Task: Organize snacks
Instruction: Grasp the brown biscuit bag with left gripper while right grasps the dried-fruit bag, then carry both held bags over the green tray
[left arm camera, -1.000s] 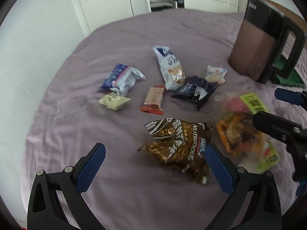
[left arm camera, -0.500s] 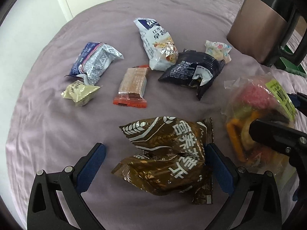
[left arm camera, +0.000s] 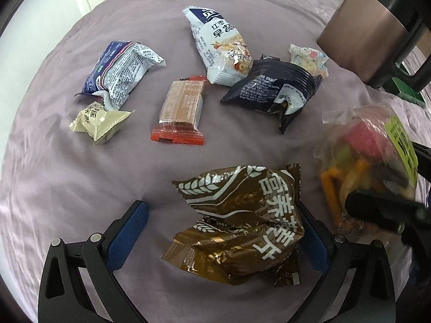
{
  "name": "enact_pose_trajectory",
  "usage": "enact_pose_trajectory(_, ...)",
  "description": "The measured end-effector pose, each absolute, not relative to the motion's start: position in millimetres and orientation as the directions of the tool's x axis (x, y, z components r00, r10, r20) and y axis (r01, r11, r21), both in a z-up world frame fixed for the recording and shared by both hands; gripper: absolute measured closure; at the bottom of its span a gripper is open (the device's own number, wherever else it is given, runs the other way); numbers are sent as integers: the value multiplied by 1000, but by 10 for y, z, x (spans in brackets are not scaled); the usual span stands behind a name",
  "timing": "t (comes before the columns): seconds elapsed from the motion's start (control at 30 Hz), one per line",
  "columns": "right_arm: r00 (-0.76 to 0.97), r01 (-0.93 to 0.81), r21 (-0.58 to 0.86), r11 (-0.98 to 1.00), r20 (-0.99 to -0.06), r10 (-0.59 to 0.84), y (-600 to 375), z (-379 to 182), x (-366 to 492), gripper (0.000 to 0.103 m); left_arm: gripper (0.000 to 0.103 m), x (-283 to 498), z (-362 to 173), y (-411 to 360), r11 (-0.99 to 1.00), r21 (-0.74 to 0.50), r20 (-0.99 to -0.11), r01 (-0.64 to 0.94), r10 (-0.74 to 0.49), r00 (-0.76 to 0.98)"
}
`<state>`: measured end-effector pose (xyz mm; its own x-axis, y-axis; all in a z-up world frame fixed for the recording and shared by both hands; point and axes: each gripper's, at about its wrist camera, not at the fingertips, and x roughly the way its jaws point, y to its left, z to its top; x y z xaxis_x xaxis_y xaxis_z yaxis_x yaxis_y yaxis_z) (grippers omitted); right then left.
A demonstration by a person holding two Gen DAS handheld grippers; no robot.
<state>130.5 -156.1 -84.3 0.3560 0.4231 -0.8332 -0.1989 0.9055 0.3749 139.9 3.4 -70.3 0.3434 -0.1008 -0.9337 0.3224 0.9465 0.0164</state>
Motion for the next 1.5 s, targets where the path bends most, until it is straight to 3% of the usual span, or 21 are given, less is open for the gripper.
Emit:
enact_pose_trajectory(0.03, 363, -195, 388, 901, -825, 434, -1582, -817, 1313, 0, 7, 1392, -691, 53, 946, 17, -933, 323, -102, 346)
enact_pose_trajectory(0.07, 365, -193, 393, 899, -822, 437, -1589, -796, 1324, 16, 11, 1386, -669, 41, 944, 15, -930, 330, -107, 350)
enact_pose_trajectory(0.1, 367, -198, 391, 899, -821, 437, -1580, -780, 1325, 19, 20, 1371, -651, 26, 943, 15, -929, 334, -110, 353)
enact_pose_trajectory(0.13, 363, -212, 384, 899, -823, 437, -1565, -768, 1321, 29, 33, 1353, -625, 7, 941, 13, -928, 339, -114, 354)
enact_pose_trajectory(0.2, 361, -224, 375, 900, -826, 434, -1560, -746, 1312, 34, 52, 1308, -587, -58, 937, -3, -929, 349, -132, 345)
enact_pose_trajectory(0.43, 382, -217, 382, 898, -814, 439, -1602, -695, 1228, 42, 66, 1274, -521, -174, 939, 22, -925, 344, -111, 363)
enact_pose_trajectory(1.03, 542, -176, 377, 909, -734, 409, -2332, 23, 450, 45, 70, 828, 247, -379, 977, 21, -856, 212, -91, 508)
enact_pose_trajectory(1.2, 591, -110, 371, 922, -722, 361, -2851, 132, 93, 45, 70, 529, 426, -721, 960, 15, -851, 280, -135, 508)
enact_pose_trajectory(1.5, 682, 88, 308, 947, -712, 168, -4132, 295, -363, 45, 70, 189, 586, -2041, 866, -5, -855, 500, -263, 447)
